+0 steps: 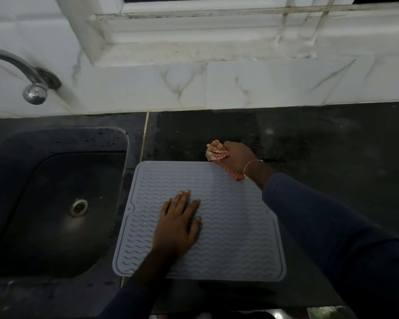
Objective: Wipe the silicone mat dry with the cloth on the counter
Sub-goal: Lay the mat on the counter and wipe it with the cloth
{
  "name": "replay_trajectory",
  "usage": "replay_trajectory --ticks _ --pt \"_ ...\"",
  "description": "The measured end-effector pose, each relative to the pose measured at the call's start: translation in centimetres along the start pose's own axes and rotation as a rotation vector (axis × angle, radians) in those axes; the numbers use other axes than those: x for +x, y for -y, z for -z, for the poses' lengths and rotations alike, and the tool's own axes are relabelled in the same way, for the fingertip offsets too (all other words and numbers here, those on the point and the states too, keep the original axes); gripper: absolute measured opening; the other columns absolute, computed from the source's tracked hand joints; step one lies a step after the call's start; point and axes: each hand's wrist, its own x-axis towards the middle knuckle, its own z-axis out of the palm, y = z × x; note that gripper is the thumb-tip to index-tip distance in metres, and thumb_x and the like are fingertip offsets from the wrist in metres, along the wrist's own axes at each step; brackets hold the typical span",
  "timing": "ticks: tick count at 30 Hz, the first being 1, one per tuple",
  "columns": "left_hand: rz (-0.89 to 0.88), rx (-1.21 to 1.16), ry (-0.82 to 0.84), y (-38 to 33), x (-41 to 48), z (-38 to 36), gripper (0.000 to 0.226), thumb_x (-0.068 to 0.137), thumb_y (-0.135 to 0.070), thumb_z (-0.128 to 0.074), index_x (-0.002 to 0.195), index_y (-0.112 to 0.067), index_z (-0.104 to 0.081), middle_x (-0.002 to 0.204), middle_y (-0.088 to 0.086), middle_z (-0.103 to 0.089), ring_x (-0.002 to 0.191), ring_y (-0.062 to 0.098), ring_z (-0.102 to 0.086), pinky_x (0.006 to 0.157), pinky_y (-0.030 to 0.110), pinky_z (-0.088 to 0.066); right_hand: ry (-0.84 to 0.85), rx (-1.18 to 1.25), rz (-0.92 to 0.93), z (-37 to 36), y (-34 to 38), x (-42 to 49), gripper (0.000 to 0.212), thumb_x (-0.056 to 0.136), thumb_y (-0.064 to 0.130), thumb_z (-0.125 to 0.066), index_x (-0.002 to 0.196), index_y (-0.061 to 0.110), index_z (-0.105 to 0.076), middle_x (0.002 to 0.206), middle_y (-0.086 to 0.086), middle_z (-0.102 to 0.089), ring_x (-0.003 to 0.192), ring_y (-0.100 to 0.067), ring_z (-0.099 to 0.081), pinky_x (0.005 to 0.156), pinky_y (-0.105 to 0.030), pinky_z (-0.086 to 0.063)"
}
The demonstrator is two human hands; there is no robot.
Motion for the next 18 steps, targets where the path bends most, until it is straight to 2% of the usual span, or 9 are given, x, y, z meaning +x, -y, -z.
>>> replay_trajectory --ticks 4,7,9,12,15,18 --pt "-0.005 0.006 -0.006 -0.1 0.0 0.1 0.054 0.097 -0.051 -0.031 0.147 -0.03 -0.037 0.159 0.001 -0.023 0.147 0.015 -0.014 0.12 0.041 -0.009 -0.061 0.04 0.135 -0.5 2.5 0.4 0.034 0.084 0.056 -0.063 0.092 0.023 -0.059 0.09 0.001 -0.065 0.082 -0.019 -0.06 0.071 -0.03 -0.044" --pt "-0.002 0.008 -0.003 -0.1 0.0 0.1 0.053 0.098 -0.05 -0.031 0.147 -0.031 -0.036 0.159 0.001 -0.023 0.147 0.014 -0.013 0.12 0.042 -0.009 0.019 -0.135 0.193 -1.4 4.1 1.0 0.028 0.089 0.046 -0.06 0.1 0.02 -0.059 0.101 -0.005 -0.067 0.094 -0.025 -0.062 0.082 -0.036 -0.049" --pt "-0.007 0.004 -0.002 0.0 0.0 0.2 0.053 0.098 -0.05 -0.032 0.146 -0.03 -0.036 0.159 0.002 -0.024 0.147 0.015 -0.013 0.12 0.042 -0.01 0.007 -0.184 0.164 -1.8 3.7 1.0 0.021 0.095 0.041 -0.052 0.101 0.022 -0.058 0.106 -0.005 -0.067 0.101 -0.028 -0.062 0.089 -0.04 -0.046" --pt "-0.008 0.0 -0.009 0.0 -0.1 0.1 0.053 0.097 -0.049 -0.033 0.146 -0.029 -0.039 0.158 0.003 -0.026 0.147 0.017 -0.017 0.119 0.042 -0.012 -0.021 -0.183 0.136 -1.8 2.7 0.5 0.03 0.093 0.047 -0.052 0.11 0.023 -0.057 0.113 -0.004 -0.067 0.107 -0.029 -0.061 0.096 -0.045 -0.04" --pt "-0.008 0.002 -0.008 0.1 -0.2 0.0 0.053 0.097 -0.049 -0.033 0.146 -0.029 -0.04 0.158 0.003 -0.026 0.147 0.017 -0.017 0.119 0.042 -0.012 -0.023 -0.204 0.118 -1.2 1.8 0.2 0.036 0.092 0.047 -0.054 0.118 0.022 -0.056 0.118 -0.006 -0.066 0.112 -0.03 -0.059 0.098 -0.045 -0.041" --pt "-0.015 -0.003 -0.017 0.2 -0.2 0.0 0.053 0.096 -0.048 -0.034 0.145 -0.028 -0.042 0.157 0.003 -0.028 0.146 0.017 -0.019 0.119 0.043 -0.013 -0.011 -0.2 0.097 -0.5 0.7 0.0 0.036 0.091 0.05 -0.055 0.114 0.023 -0.057 0.115 -0.005 -0.067 0.108 -0.03 -0.061 0.095 -0.044 -0.044"
